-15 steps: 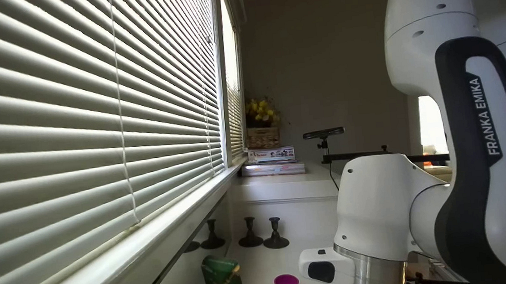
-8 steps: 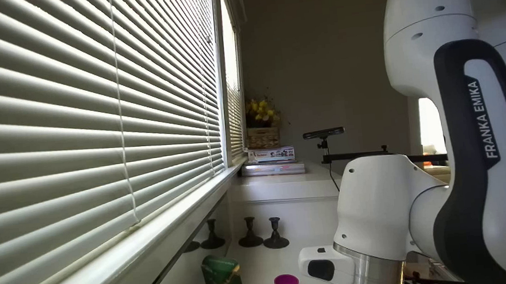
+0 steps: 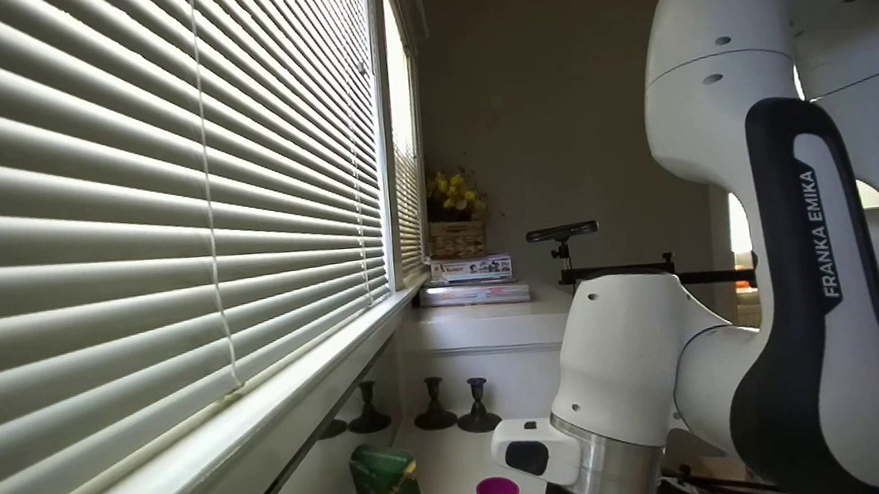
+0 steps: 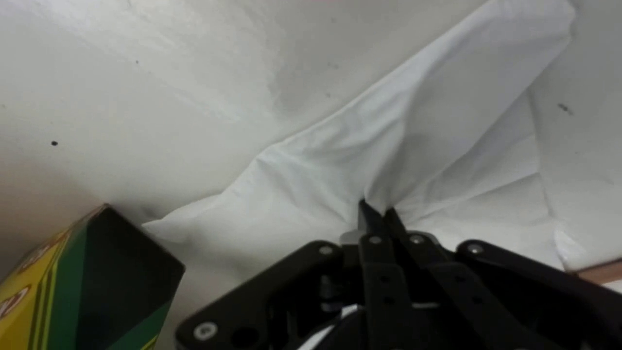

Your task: Use the white napkin to wipe the counter.

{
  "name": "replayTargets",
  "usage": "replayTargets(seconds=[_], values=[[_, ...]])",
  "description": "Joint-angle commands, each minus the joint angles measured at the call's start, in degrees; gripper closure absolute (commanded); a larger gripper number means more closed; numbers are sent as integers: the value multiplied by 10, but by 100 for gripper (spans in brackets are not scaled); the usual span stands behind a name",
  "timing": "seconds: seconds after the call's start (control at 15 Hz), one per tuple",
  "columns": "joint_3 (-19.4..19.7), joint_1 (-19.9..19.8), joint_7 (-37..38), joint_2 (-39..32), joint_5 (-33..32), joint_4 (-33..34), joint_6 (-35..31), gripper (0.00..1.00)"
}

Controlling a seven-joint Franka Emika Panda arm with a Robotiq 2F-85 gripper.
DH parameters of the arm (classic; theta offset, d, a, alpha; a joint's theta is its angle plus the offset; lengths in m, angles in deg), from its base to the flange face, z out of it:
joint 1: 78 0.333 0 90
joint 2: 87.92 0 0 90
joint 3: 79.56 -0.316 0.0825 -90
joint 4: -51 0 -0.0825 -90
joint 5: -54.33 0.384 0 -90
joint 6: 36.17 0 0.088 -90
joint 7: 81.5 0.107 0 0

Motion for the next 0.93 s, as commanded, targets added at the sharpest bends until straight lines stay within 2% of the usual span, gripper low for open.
replayTargets(seconds=[0.0, 0.13, 0.2, 0.27, 0.33, 0.53, 0.73, 0.87], values=[[45, 45, 88, -33, -101, 13, -4, 100], [54, 57, 113, -36, -132, 12, -5, 100], [40, 60, 77, -38, -87, 12, -6, 100], [38, 62, 82, -38, -90, 10, -9, 100], [39, 58, 130, -35, -149, 7, -3, 100], [19, 45, 147, -24, -182, -7, 2, 100], [17, 27, 152, -7, -210, -30, 9, 100], [33, 19, 147, 7, -223, -44, 14, 100]])
